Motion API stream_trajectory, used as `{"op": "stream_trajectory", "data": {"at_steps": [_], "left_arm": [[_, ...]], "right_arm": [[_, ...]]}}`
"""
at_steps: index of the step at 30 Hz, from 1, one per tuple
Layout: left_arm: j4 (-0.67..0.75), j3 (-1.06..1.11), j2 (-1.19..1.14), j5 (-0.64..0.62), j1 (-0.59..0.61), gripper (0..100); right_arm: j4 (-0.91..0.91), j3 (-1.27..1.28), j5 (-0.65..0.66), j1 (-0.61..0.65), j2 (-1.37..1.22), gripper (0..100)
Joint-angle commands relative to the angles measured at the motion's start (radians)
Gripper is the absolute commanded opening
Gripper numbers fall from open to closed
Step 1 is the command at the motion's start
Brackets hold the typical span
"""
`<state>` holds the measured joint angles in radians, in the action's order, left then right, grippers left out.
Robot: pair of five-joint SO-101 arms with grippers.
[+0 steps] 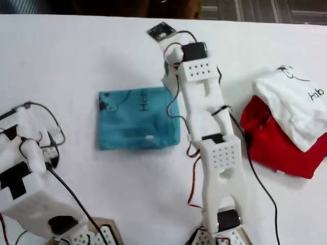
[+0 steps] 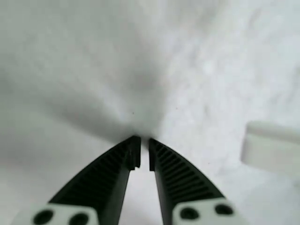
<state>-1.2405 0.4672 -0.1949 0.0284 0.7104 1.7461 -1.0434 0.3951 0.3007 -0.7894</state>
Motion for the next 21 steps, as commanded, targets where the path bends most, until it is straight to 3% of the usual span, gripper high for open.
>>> {"op": "stream_trajectory", "data": {"at_steps": [1,13,21], "left_arm": [[0.043,0.001,0.015,0.009,0.006,6],[0.044,0.001,0.015,0.048,-0.025,6],[0.044,0.001,0.015,0.048,-0.025,6]], "right_arm": [[0.022,0.069,-0.023,0.036,0.079,23.9],[-0.064,0.138,-0.227,0.125,0.064,25.5],[-0.157,0.130,-0.354,0.085,-0.085,25.5]]}}
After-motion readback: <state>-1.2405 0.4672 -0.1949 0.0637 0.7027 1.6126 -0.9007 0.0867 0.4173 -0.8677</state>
